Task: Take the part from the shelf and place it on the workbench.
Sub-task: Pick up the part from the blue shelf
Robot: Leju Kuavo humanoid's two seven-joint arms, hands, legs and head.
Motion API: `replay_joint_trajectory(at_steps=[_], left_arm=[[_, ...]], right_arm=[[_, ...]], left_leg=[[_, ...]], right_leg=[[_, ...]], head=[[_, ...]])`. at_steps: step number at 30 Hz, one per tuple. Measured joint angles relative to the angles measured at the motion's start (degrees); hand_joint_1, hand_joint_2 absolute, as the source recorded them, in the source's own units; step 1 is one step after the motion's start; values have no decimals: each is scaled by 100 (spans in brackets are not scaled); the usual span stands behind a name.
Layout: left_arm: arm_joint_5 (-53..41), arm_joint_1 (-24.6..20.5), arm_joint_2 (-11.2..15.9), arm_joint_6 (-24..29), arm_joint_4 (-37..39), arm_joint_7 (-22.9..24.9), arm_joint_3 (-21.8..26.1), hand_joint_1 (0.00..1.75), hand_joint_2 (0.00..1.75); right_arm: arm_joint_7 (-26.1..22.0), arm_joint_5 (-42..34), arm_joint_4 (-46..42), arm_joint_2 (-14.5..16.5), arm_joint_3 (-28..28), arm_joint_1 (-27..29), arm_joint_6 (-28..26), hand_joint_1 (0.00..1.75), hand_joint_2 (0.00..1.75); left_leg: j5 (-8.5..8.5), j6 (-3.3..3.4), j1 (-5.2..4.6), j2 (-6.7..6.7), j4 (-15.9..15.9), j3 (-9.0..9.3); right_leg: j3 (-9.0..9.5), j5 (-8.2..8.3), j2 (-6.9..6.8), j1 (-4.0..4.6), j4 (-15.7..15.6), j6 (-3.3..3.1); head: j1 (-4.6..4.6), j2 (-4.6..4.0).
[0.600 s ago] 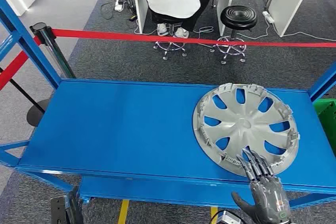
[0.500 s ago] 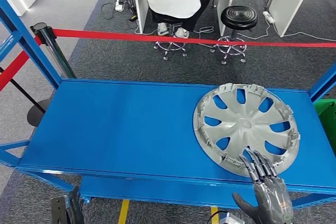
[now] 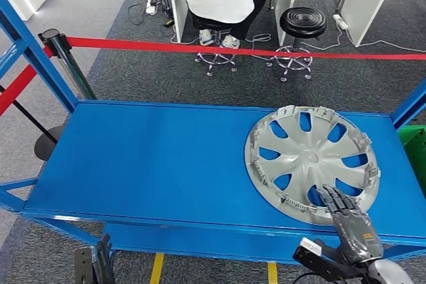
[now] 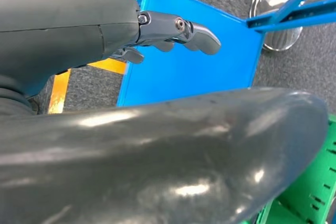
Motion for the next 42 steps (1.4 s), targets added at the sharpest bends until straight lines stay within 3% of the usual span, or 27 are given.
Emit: replay_joint_trajectory(at_steps=[10,11,14,15,23,27,33,38,42], left_arm=[[-14,-134,84,-23,201,0,-338,0,0],[-7,-144,91,-26,220,0,-368,0,0],[27,-168,113,-32,266,0,-452,0,0],[39,-173,120,-32,278,0,-479,0,0],[100,-205,164,-9,327,0,-607,0,0],[170,-201,184,48,340,0,-644,0,0],[266,-156,201,118,342,0,-644,0,0],[290,-113,210,139,342,0,-641,0,0],[335,-65,212,185,341,0,-621,0,0]], right_arm=[[-346,144,1209,366,-358,-635,372,0,175],[-373,161,1302,399,-377,-686,422,29,175],[-444,226,1573,495,-418,-807,501,160,175],[-465,253,1654,522,-424,-841,496,175,175],[-529,399,1983,654,-446,-981,346,175,175],[-557,552,1968,712,-475,-896,68,175,175],[-560,780,1538,746,-477,-621,-319,175,175],[-591,840,1239,746,-474,-443,-421,175,175],[-701,982,715,746,-448,-212,-817,175,175]], left_leg=[[5,-2,3,30,0,5],[11,-2,4,35,-1,5],[32,4,7,42,-1,4],[39,4,9,44,-1,4],[56,8,25,74,-1,19],[85,38,24,85,-1,21],[87,51,20,88,0,7],[91,50,21,87,0,-40],[94,46,23,86,0,-81]], right_leg=[[8,36,48,6,-26,0],[11,44,55,9,-35,-1],[23,49,64,15,-63,-12],[27,49,67,18,-74,-13],[38,42,72,33,-140,0],[81,127,72,31,-159,1],[75,181,64,25,-161,46],[24,182,59,24,-153,45],[-23,179,52,23,-142,42]], head=[[-1,0],[-1,0],[-1,0],[0,0],[2,0],[2,0],[2,0],[1,0],[1,0]])
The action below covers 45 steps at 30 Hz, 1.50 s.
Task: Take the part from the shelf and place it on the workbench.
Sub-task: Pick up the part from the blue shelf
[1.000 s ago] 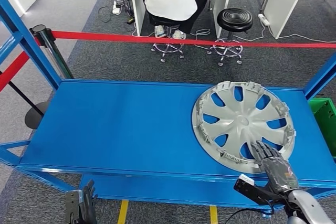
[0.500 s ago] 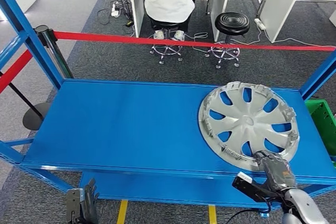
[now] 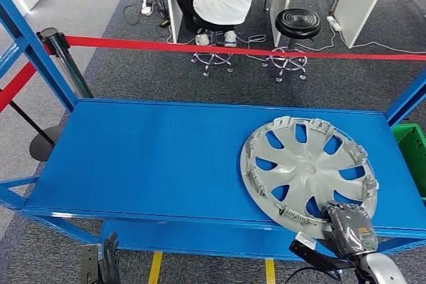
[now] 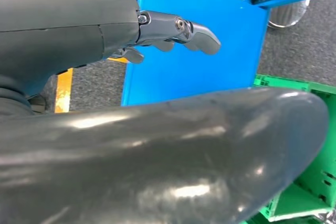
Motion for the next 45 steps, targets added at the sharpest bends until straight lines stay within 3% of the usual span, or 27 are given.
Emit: replay_joint_trajectory(at_steps=[13,17,21,25,31,36,41,45], left_arm=[[2,224,-107,-57,-327,0,119,0,0],[12,287,-138,-74,-458,0,120,0,0],[13,309,-149,-79,-521,0,121,0,175],[9,315,-152,-40,-541,0,117,0,175],[-37,319,-152,175,-545,0,48,0,175],[-94,323,-145,342,-556,0,-21,0,175],[-190,320,-132,541,-556,0,-42,0,175],[-218,315,-122,577,-556,-1,-70,0,175]], right_arm=[[-653,361,-2126,1,0,324,-1919,175,175],[-743,371,-2442,3,-44,340,-2186,175,175],[-759,366,-2562,7,-79,359,-2202,175,175],[-1079,225,-2668,82,-104,371,-2234,175,175],[-1936,-299,-2873,532,-259,406,-2290,175,175],[-1878,-1056,-2837,665,-253,422,-2283,175,175],[-1976,-2151,-2725,753,-211,427,-1997,175,175],[-2183,-2764,-2666,834,-185,496,-1725,175,175]], left_leg=[[-2,-2,2,-13,-2,-43],[-2,-2,1,-14,-2,-44],[-2,-2,0,-15,-2,-45],[-2,-2,1,-15,-2,-45],[-2,-3,6,-15,-2,-47],[-6,-1,0,-15,0,-49],[-14,26,-41,-16,8,-49],[73,109,-37,-6,-37,-40]], right_leg=[[-44,-16,-16,4,7,-17],[-44,-17,-19,4,7,-17],[-44,-17,-19,3,6,-17],[-46,-17,-19,3,7,-17],[-49,-20,-19,6,8,-22],[-47,-18,-20,1,6,-18],[-47,-10,-21,-44,-1,25],[-95,-50,-31,-67,56,100]], head=[[-1,0],[-1,0],[-1,0],[-1,0],[-1,0],[0,0],[-2,0],[1,0]])
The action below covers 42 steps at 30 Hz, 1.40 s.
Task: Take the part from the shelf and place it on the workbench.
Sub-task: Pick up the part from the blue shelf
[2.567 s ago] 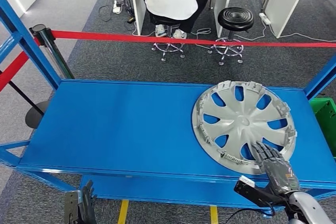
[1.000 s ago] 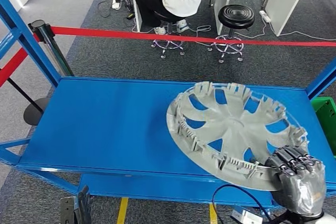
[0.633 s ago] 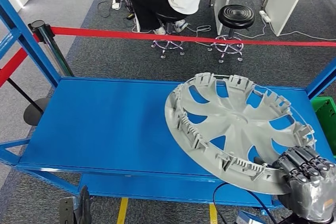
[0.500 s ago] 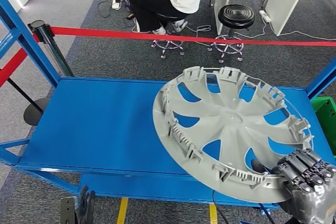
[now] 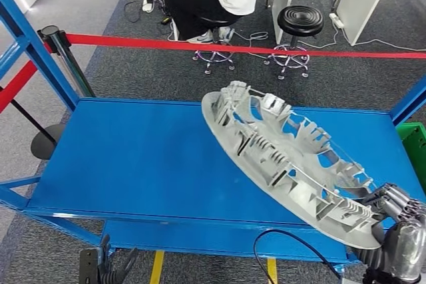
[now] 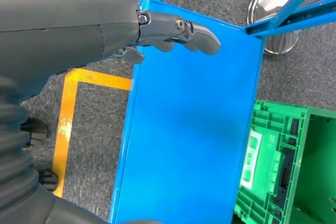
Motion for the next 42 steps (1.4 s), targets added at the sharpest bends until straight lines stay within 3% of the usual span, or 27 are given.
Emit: replay_joint_trajectory(at_steps=[2,4,5,6,7,9,11,12,15,17,19,21,23,26,27,28,30,31,32,34,35,36,37,38,39,40,42], left_arm=[[-20,-2,-2,7,0,-1,-23,0,175],[-36,9,-2,13,0,-1,-51,0,175],[-47,15,-2,16,0,0,-66,0,175],[-58,16,-2,19,0,0,-79,0,175],[-67,15,-3,23,0,0,-92,0,175],[-77,13,-5,37,0,0,-117,0,175],[-79,14,-2,52,0,1,-135,0,175],[-80,12,3,61,0,1,-140,0,175],[-90,-3,13,82,0,1,-158,0,175],[-112,-11,15,95,0,1,-184,0,175],[-132,-15,15,110,1,1,-211,0,175],[-150,-17,14,130,3,1,-237,0,175],[-177,-25,8,159,4,1,-264,0,175],[-199,-58,-6,204,5,1,-316,0,175],[-205,-70,-12,215,6,1,-335,0,175],[-209,-78,-19,224,7,1,-355,0,175],[-215,-89,-37,239,10,1,-389,0,175],[-215,-89,-48,247,12,1,-401,0,175],[-215,-86,-59,255,15,1,-409,0,175],[-215,-74,-68,265,22,1,-416,0,175],[-210,-69,-67,268,27,1,-416,0,175],[-202,-67,-66,267,31,1,-415,0,175],[-191,-67,-64,266,34,1,-415,0,175],[-174,-67,-64,262,36,1,-413,0,175],[-157,-68,-61,254,37,1,-411,0,175],[-142,-67,-53,244,38,1,-408,0,175],[-120,-63,-26,215,38,1,-399,0,175]], right_arm=[[-83,-221,24,24,17,52,98,175,175],[-169,-359,57,53,25,111,143,175,175],[-213,-411,78,72,23,141,159,175,175],[-253,-447,97,91,20,169,171,175,175],[-293,-474,112,109,14,192,185,175,175],[-381,-514,128,151,-5,219,211,175,175],[-456,-551,135,198,-27,227,228,175,175],[-483,-569,139,223,-34,229,234,175,175],[-531,-611,142,271,-61,259,242,175,175],[-556,-647,142,297,-86,274,238,175,175],[-591,-687,142,315,-102,297,232,175,175],[-635,-728,140,319,-123,357,220,175,175],[-685,-777,127,325,-160,437,208,175,175],[-768,-860,67,351,-222,549,202,175,175],[-791,-884,48,358,-238,581,200,175,175],[-813,-903,32,363,-251,615,198,175,175],[-848,-935,-8,375,-286,689,197,175,175],[-860,-949,-27,381,-306,719,198,175,175],[-867,-964,-41,388,-326,733,199,175,175],[-883,-988,-50,401,-352,743,204,175,175],[-892,-997,-50,407,-360,744,208,175,175],[-902,-1005,-50,414,-363,749,215,175,175],[-909,-1010,-50,423,-366,752,226,175,175],[-916,-1014,-50,436,-368,751,240,175,175],[-923,-1016,-50,454,-368,746,256,175,175],[-931,-1017,-50,476,-368,730,272,175,175],[-945,-1018,-49,530,-367,692,294,175,175]], left_leg=[[46,32,28,22,-37,-3],[50,40,27,57,-32,-19],[49,38,26,83,-30,-21],[44,31,27,111,-26,-21],[35,17,32,144,-17,-18],[-8,-42,39,211,28,-18],[-63,-113,9,280,111,-42],[-77,-138,-12,313,149,-62],[-161,-212,-16,343,254,-119],[-495,-288,10,207,628,-277],[-946,-321,33,111,1352,-578],[-1103,-299,36,103,1803,-745],[-850,-220,27,50,1485,-528],[-482,-71,-4,-321,421,99],[-452,-59,-15,-404,255,180],[-425,-64,-25,-398,204,179],[-297,-43,-14,-276,171,109],[-224,-14,-1,-202,151,65],[-152,10,15,-124,132,10],[-39,39,15,38,131,-120],[16,38,14,129,135,-191],[73,32,14,224,139,-267],[127,20,14,315,144,-342],[176,2,16,401,152,-411],[217,-24,15,477,170,-471],[247,-54,8,543,194,-521],[294,-109,-21,664,253,-578]], right_leg=[[-203,-301,-27,1,437,20],[-536,-675,-44,-3,1237,37],[-660,-758,-49,-5,1539,46],[-695,-732,-56,-7,1643,52],[-620,-602,-75,-11,1513,59],[-223,-278,-230,-6,792,80],[53,-150,-381,19,286,30],[62,-180,-396,31,244,-13],[-53,-153,-235,2,274,-140],[-131,-99,-136,-14,266,-218],[-240,-23,-31,-7,266,-272],[-357,69,85,7,267,-289],[-483,180,221,26,266,-282],[-640,375,412,37,251,-234],[-662,442,465,31,228,-202],[-670,512,518,26,185,-160],[-697,599,556,15,113,-89],[-742,495,469,20,164,-62],[-808,272,332,25,332,-43],[-962,-372,42,16,1012,7],[-1008,-584,-25,5,1398,39],[-998,-654,-62,-8,1686,71],[-908,-591,-84,-21,1806,97],[-718,-453,-113,-32,1725,119],[-418,-341,-190,-42,1438,138],[-68,-339,-312,-33,1034,158],[417,-505,-499,-6,340,111]], head=[[16,0],[30,0],[30,0],[30,0],[30,0],[34,0],[45,0],[43,0],[21,0],[-2,0],[-21,0],[-24,0],[-23,0],[-22,0],[-25,0],[-26,0],[-31,0],[-17,0],[0,0],[36,0],[44,0],[48,0],[52,0],[54,0],[55,0],[61,0],[51,0]])
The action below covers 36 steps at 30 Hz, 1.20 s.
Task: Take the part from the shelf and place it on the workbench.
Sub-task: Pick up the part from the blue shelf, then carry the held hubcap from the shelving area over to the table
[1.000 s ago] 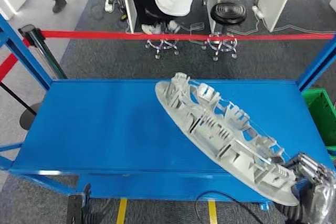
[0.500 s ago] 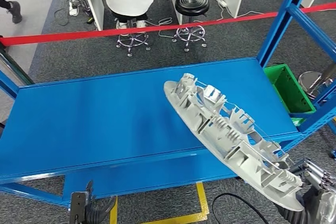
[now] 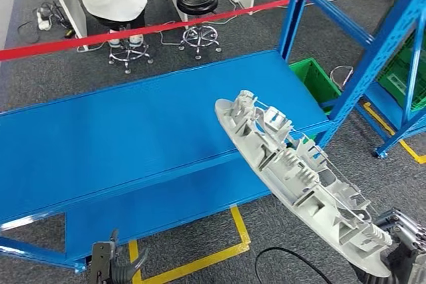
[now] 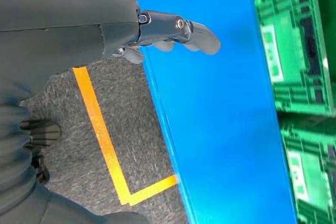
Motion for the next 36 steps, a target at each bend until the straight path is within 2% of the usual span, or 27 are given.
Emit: replay_joint_trajectory(at_steps=[2,3,4,6,7,8,9,10,11,13,15,16,18,19,20,22,23,24,25,26,27,28,30,31,33,34,36], left_arm=[[8,9,27,-27,0,0,7,0,175],[9,12,38,-36,1,0,10,0,175],[12,23,46,-40,0,0,14,0,175],[20,48,59,-41,1,0,22,0,175],[26,62,65,-41,1,0,27,0,175],[30,71,72,-41,2,0,30,0,175],[31,76,79,-43,2,0,33,0,175],[32,76,85,-47,2,0,35,0,175],[32,74,90,-57,2,0,37,0,175],[32,63,102,-87,2,0,46,0,175],[32,54,115,-128,2,-1,69,0,175],[30,47,122,-148,3,-2,87,0,175],[26,37,130,-182,4,-1,125,0,175],[24,28,134,-193,4,-1,142,0,175],[21,26,137,-203,4,0,155,0,175],[6,36,147,-216,4,0,178,0,175],[-5,43,152,-225,4,0,188,0,175],[-17,45,157,-231,4,0,197,0,175],[-34,38,160,-236,4,0,205,0,175],[-52,27,163,-239,5,0,211,0,175],[-72,13,166,-240,7,0,217,0,175],[-91,-2,173,-240,9,0,223,0,175],[-110,-30,192,-246,12,-1,237,0,175],[-114,-44,202,-252,14,-1,244,0,175],[-115,-63,205,-262,23,-1,256,0,175],[-115,-65,202,-264,30,-1,260,0,175],[-115,-57,201,-265,42,0,268,0,175]], right_arm=[[-8,-2,2,49,-1,-18,8,175,175],[-10,-1,2,71,-2,-16,10,175,175],[-12,0,3,89,-3,-21,11,175,175],[-13,2,3,126,-4,-41,14,175,175],[-13,1,3,141,-4,-51,14,175,175],[-13,0,3,153,-5,-57,14,175,175],[-13,-1,4,162,-5,-57,14,175,175],[-13,-6,5,167,-7,-55,12,175,175],[-15,-19,6,173,-7,-55,8,175,175],[-30,-67,8,195,-9,-58,-5,175,175],[-53,-111,8,222,-8,-65,-16,175,175],[-62,-121,8,231,-8,-66,-18,175,175],[-72,-123,8,243,-6,-61,-21,175,175],[-74,-122,8,246,-5,-57,-22,175,175],[-74,-121,10,249,-4,-58,-24,175,175],[-73,-122,15,255,3,-73,-29,175,175],[-73,-125,20,258,7,-83,-33,175,175],[-73,-129,27,260,11,-87,-40,175,175],[-72,-135,36,260,14,-87,-50,175,175],[-69,-142,47,260,15,-86,-63,175,175],[-65,-152,56,261,16,-86,-79,175,175],[-60,-162,62,261,16,-86,-96,175,175],[-50,-178,65,262,17,-98,-123,175,175],[-46,-182,64,262,17,-99,-136,175,175],[-40,-189,65,263,15,-76,-159,175,175],[-38,-189,64,263,14,-61,-167,175,175],[-33,-189,65,265,13,-54,-172,175,175]], left_leg=[[51,-35,-12,115,26,-17],[41,-71,0,91,44,-29],[-61,-116,15,-32,111,-61],[-538,-199,43,-393,535,-208],[-833,-210,50,-521,880,-307],[-1055,-206,52,-568,1226,-392],[-1159,-192,52,-584,1479,-423],[-1132,-171,51,-593,1564,-375],[-1003,-143,51,-613,1457,-234],[-733,-71,52,-791,796,272],[-701,-28,61,-1021,102,716],[-726,-20,57,-1078,-70,808],[-654,3,54,-982,-122,776],[-592,35,58,-911,-130,737],[-521,75,63,-832,-142,684],[-382,131,55,-670,-150,540],[-316,144,48,-583,-145,459],[-250,144,41,-496,-138,373],[-184,138,37,-409,-129,280],[-122,126,34,-326,-118,185],[-61,109,30,-247,-104,91],[-7,83,22,-178,-81,10],[81,23,3,-59,-24,-101],[124,-1,0,-1,-4,-127],[200,-50,24,93,8,-163],[154,-93,46,18,34,-187],[-244,-179,72,-303,317,-284]], right_leg=[[22,-71,39,18,-185,-120],[-39,-34,94,14,-180,-179],[-96,14,149,9,-176,-236],[-236,148,266,-3,-178,-328],[-322,224,336,-1,-177,-350],[-418,299,411,2,-175,-359],[-518,376,490,7,-172,-358],[-614,451,568,10,-171,-353],[-707,527,647,12,-170,-346],[-874,680,799,9,-169,-319],[-980,829,930,10,-179,-269],[-1004,908,987,7,-203,-234],[-1021,1054,1087,-7,-285,-158],[-1048,1019,1036,-6,-279,-131],[-1098,849,918,-1,-172,-109],[-1251,205,591,4,427,-72],[-1320,-84,495,-3,841,-48],[-1350,-221,453,-11,1206,-24],[-1316,-201,433,-20,1443,-4],[-1200,-71,415,-27,1502,14],[-972,79,372,-35,1354,28],[-633,137,263,-39,1015,40],[63,-33,30,-11,123,23],[246,-142,-34,11,-183,-10],[233,-153,42,45,-347,-133],[164,-98,101,47,-347,-188],[28,40,222,34,-345,-292]], head=[[-24,0],[-29,0],[-32,0],[-42,0],[-51,0],[-58,0],[-63,0],[-64,0],[-63,0],[-65,0],[-62,0],[-72,1],[-74,1],[-67,1],[-38,0],[0,0],[10,0],[10,0],[9,0],[11,0],[10,0],[9,0],[0,0],[-4,0],[-16,0],[-15,0],[-36,0]])
